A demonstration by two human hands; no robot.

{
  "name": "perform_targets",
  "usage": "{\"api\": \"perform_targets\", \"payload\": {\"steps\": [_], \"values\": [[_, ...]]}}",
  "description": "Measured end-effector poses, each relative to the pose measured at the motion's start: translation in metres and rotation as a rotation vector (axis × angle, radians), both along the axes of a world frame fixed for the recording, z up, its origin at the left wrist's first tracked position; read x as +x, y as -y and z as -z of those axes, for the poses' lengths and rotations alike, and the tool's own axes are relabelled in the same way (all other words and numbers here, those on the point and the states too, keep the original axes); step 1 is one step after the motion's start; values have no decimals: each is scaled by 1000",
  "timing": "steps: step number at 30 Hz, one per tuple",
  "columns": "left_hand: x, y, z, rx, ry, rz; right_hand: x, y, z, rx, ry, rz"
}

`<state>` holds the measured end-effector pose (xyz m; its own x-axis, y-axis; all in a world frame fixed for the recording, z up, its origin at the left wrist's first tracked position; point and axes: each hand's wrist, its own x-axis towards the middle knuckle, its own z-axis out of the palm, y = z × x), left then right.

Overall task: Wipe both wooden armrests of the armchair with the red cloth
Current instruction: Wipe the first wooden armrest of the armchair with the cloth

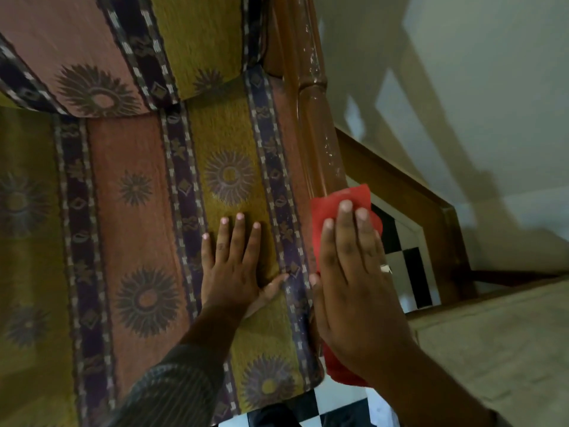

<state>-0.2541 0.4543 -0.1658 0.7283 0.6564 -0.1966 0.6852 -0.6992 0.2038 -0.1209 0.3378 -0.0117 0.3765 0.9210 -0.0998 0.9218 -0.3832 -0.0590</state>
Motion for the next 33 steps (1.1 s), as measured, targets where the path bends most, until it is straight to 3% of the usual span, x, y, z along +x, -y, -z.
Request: {"api": "perform_targets", "payload": {"steps": [5,11,21,29,33], "values": [[-3,0,3,12,21,7,25,-43,-1,6,69,-133],[-2,1,2,9,-3,3,38,-63,1,200,-286,166],[-2,0,4,15,10,6,47,-92,-1,39,58,-81],[0,-1,-2,-20,-29,10,54,-115,-4,195,-166,190],[2,-10,-7,-24,14,53,43,-101,-2,170,-106,160]]}}
